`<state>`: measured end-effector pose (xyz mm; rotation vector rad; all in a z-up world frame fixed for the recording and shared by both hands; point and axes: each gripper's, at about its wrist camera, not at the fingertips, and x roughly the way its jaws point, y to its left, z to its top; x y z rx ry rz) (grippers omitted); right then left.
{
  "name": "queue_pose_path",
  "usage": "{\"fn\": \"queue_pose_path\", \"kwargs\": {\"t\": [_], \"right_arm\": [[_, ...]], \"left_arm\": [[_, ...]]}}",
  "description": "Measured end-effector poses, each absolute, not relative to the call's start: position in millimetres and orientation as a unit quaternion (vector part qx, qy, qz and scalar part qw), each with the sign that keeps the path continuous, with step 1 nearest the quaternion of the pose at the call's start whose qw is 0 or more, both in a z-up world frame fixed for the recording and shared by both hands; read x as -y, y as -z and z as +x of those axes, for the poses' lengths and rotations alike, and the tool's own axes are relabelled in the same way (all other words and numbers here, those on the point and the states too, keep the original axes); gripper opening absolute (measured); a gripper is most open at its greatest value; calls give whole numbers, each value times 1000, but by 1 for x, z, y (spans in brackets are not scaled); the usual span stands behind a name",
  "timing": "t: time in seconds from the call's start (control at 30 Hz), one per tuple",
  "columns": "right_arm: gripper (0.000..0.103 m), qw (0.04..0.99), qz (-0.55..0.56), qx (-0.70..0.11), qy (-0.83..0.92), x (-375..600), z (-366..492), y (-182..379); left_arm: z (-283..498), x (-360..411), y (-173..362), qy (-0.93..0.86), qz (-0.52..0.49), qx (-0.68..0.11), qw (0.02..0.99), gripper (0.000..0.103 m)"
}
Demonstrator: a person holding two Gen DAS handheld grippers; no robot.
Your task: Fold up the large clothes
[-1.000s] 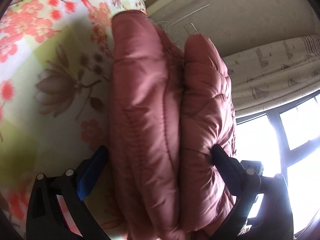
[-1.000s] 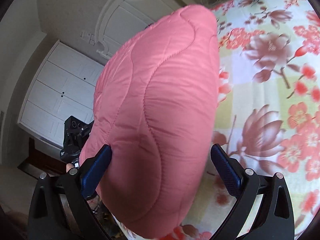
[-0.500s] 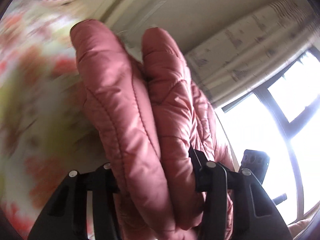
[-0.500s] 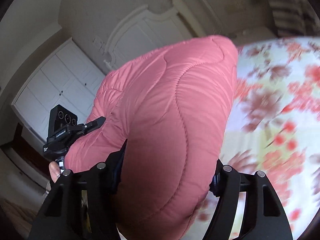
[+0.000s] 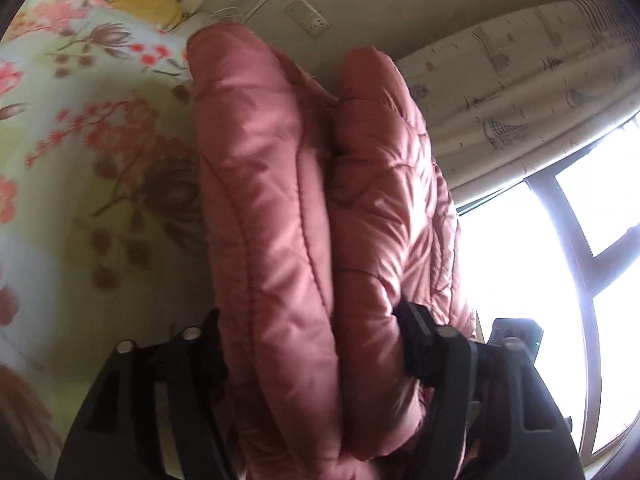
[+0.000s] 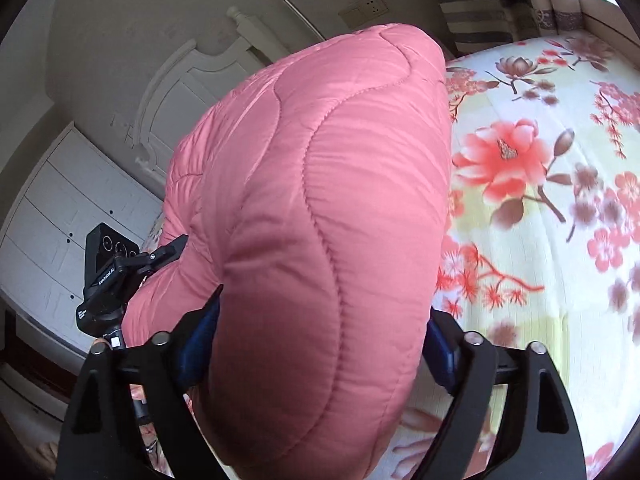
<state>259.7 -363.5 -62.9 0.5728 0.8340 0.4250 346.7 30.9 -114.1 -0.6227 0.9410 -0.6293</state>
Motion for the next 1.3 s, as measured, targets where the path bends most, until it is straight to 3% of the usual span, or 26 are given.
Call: {"fn": "queue_pose_path", "kwargs": {"t": [0.13,0.2,0.33,0.4,0.53,0.6,0.7,0.83,1.0,1.2,1.3], "right_arm": [[88,903,212,-343,-147,364,236,21],[89,928,186,-295,-133,362,218,0],[84,954,99,-232,-164,332,198,-37],[72,954,57,-228,-188,305,198,-42],[65,943,-19,-253,-213,243,201,-28],[65,937,-66,-272,-212,218,200,-10],[66,929,-112,-297,-190,194,205,25],[66,927,-141,-295,-185,184,207,36],[66,927,-140,-295,-183,192,209,36],[70,907,-199,-290,-232,159,149,26],[70,885,-159,-299,-320,159,109,21]], "left_arm": [[331,-49,67,228,-250,-390,857,73],[314,-51,17,197,-207,-318,904,79],[308,31,-44,210,-59,-258,941,89],[317,82,-48,207,22,-243,948,99],[375,132,0,163,126,-295,933,100],[409,129,29,118,132,-328,928,100],[445,101,61,137,49,-373,916,101],[450,76,77,160,-6,-384,909,101],[449,74,80,154,5,-374,914,101],[379,61,34,77,31,-315,945,101],[323,49,5,39,36,-252,966,101]]}}
